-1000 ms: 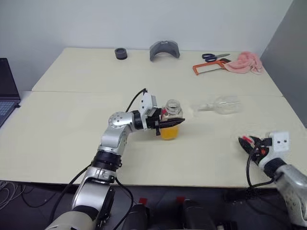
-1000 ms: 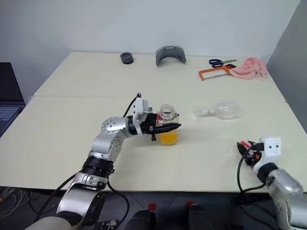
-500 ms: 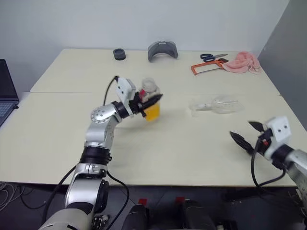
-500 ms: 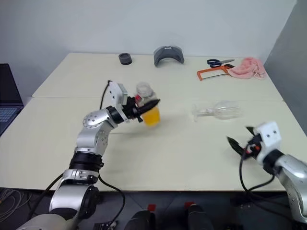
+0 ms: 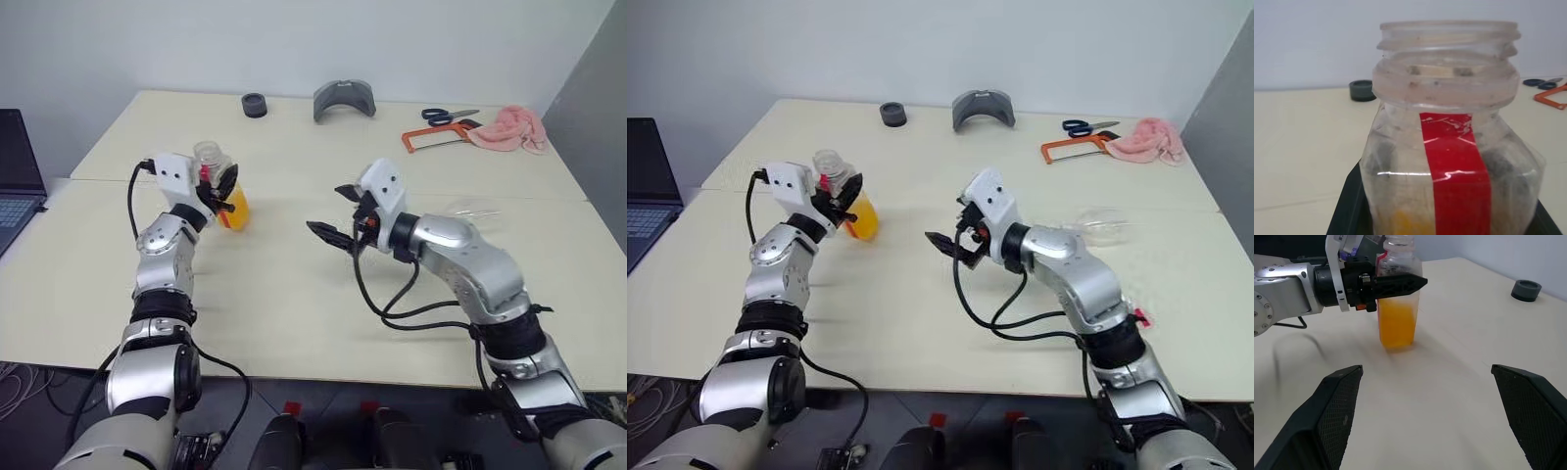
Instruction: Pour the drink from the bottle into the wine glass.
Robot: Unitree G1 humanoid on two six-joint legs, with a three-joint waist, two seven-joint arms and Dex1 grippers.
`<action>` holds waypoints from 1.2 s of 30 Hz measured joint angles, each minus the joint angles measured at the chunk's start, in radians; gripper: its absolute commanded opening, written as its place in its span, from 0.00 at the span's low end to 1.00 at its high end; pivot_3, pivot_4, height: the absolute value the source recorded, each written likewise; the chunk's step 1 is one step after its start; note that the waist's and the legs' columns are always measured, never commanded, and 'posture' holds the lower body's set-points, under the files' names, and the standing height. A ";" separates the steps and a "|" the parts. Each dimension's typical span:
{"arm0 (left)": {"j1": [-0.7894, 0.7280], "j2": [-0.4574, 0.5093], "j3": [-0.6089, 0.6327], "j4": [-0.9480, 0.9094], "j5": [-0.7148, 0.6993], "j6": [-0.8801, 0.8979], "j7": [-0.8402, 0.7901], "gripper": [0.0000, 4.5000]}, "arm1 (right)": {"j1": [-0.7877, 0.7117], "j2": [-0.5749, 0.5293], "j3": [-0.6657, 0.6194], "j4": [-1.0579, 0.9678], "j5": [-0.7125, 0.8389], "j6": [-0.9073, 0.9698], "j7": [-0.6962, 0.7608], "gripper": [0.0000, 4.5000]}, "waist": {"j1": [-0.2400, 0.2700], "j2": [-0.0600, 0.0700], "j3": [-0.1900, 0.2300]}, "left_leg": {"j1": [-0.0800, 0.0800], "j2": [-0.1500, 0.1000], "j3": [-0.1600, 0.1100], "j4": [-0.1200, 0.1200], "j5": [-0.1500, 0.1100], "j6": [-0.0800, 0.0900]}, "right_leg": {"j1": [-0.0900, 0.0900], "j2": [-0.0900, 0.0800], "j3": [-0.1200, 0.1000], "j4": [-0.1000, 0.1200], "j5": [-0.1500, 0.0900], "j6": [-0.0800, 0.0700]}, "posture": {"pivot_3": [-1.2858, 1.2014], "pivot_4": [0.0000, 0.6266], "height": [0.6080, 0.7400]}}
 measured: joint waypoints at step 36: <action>0.358 -0.049 -0.026 -0.308 0.040 0.051 0.186 0.99 | 0.200 -0.063 0.030 -0.156 -0.063 0.065 0.063 1.00 | -0.015 0.000 -0.001 | 0.002 0.002 0.000 -0.001 -0.002 0.003 | -0.001 0.002 0.001 0.005 0.000 0.000 | 0.52 0.24 1.00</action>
